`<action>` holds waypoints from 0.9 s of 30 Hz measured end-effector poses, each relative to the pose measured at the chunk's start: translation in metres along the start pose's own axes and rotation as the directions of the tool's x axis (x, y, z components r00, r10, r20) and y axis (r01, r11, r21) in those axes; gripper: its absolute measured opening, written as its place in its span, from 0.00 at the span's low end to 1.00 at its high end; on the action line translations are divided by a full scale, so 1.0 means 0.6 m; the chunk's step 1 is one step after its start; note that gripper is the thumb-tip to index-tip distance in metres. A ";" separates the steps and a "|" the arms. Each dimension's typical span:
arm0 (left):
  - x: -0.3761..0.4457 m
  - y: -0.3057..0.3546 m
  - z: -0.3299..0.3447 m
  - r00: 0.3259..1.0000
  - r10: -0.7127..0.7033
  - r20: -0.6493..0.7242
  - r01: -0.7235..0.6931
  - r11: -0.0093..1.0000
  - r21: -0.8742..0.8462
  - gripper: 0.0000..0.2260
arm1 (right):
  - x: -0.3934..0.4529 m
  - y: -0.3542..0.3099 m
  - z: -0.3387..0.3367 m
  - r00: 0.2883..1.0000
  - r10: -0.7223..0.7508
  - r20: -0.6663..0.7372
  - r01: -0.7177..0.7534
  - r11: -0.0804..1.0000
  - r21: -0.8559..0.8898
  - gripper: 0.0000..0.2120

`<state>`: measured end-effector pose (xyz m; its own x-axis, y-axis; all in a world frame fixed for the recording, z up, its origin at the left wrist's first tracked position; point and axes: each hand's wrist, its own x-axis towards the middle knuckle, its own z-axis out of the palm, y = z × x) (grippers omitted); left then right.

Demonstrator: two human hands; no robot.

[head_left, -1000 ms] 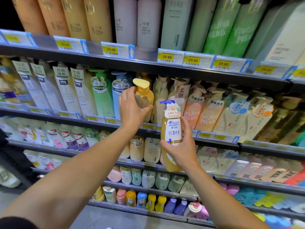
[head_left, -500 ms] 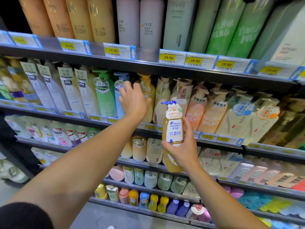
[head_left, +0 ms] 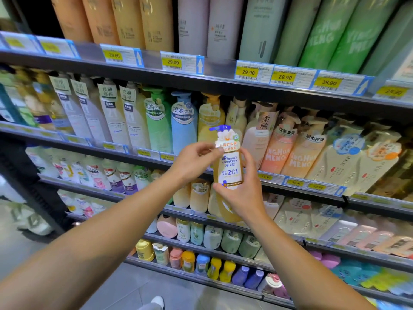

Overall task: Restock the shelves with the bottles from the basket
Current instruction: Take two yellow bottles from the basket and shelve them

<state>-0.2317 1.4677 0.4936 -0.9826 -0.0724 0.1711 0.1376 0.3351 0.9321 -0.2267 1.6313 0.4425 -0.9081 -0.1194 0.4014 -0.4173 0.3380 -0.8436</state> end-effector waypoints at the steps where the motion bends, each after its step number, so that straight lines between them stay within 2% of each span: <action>1: -0.007 -0.003 -0.001 0.998 -0.016 0.061 0.022 0.996 -0.086 0.07 | 0.000 -0.004 0.008 1.000 -0.016 -0.001 0.016 1.000 -0.011 0.47; 2: -0.011 -0.006 -0.002 0.996 -0.016 0.083 0.028 0.989 -0.146 0.07 | 0.000 -0.008 0.016 1.000 -0.026 0.000 0.026 0.999 -0.022 0.48; 7: -0.016 -0.020 -0.018 1.000 -0.016 0.023 0.022 0.955 -0.296 0.10 | -0.008 -0.026 0.041 0.998 -0.029 0.059 0.033 0.997 -0.072 0.50; 9: -0.015 -0.029 -0.035 1.000 -0.002 0.023 0.010 0.947 -0.320 0.10 | -0.005 -0.038 0.039 0.994 -0.035 0.103 0.047 0.992 -0.118 0.46; 11: -0.011 -0.037 -0.057 1.000 0.012 0.020 -0.005 0.948 -0.319 0.10 | 0.013 -0.050 0.027 0.994 -0.068 0.092 0.088 0.967 -0.237 0.39; 13: -0.005 -0.045 -0.081 0.999 0.022 0.025 -0.014 0.956 -0.293 0.11 | 0.045 -0.058 0.006 0.991 -0.133 0.002 0.121 0.901 -0.418 0.34; 16: 0.008 -0.057 -0.110 1.000 0.024 0.019 -0.019 0.972 -0.235 0.13 | 0.101 -0.075 -0.019 0.978 -0.164 -0.128 0.052 0.790 -0.611 0.32; 19: 0.022 -0.067 -0.126 0.999 0.030 0.017 -0.026 0.971 -0.236 0.13 | 0.144 -0.092 -0.016 0.984 -0.092 -0.155 -0.023 0.787 -0.616 0.32; 23: 0.041 -0.071 -0.134 0.998 0.063 0.021 -0.055 0.964 -0.262 0.11 | 0.184 -0.095 0.023 0.978 -0.016 -0.207 -0.124 0.755 -0.644 0.24; 27: 0.065 -0.073 -0.139 0.995 0.085 0.044 -0.071 0.966 -0.247 0.11 | 0.214 -0.088 0.050 0.956 0.087 -0.279 -0.248 0.746 -0.618 0.21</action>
<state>-0.2655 1.3716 0.4861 -0.9719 -0.0021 0.2352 0.2339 0.0970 0.9674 -0.3224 1.5702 0.5281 -0.8948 0.1756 0.4104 -0.0647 0.8587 -0.5084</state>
